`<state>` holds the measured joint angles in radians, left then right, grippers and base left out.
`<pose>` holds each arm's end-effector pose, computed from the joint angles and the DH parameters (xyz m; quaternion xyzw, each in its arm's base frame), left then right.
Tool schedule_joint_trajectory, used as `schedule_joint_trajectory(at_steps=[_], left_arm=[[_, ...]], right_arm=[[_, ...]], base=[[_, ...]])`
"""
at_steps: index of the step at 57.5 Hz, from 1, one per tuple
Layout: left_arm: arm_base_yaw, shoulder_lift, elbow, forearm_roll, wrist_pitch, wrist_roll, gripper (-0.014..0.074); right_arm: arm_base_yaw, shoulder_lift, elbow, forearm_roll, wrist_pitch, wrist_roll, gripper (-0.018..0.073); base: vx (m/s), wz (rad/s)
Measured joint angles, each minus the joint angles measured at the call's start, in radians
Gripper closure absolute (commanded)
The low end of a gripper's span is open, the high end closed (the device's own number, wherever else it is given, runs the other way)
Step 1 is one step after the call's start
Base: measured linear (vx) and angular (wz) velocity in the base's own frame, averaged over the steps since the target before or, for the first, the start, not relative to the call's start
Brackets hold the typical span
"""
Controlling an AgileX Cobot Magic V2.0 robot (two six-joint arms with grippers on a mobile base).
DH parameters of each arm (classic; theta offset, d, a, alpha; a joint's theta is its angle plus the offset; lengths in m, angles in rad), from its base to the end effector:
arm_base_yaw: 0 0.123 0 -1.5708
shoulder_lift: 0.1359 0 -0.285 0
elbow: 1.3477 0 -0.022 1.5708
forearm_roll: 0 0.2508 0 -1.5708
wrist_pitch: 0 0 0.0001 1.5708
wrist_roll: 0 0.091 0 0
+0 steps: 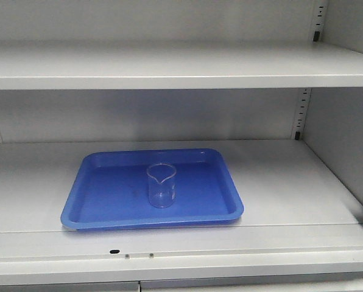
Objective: Pick beaker and place in left cabinet
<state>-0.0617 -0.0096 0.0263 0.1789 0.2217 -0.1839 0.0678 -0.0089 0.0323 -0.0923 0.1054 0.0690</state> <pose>0.0559 0.0001 0.1850 0.0071 0.7573 -0.0084 0.6530 0.0570 0.0030 0.1932 -0.0293 0.7209 0.0121 0.6923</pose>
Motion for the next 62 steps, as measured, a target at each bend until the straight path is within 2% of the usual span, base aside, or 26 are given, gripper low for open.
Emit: schedule_joint_trajectory(at_steps=[62], left_arm=[[0.000,0.000,0.000,0.000,0.000,0.000,0.0593]], right_arm=[[0.000,0.000,0.000,0.000,0.000,0.000,0.0564]], base=[[0.00,0.00]])
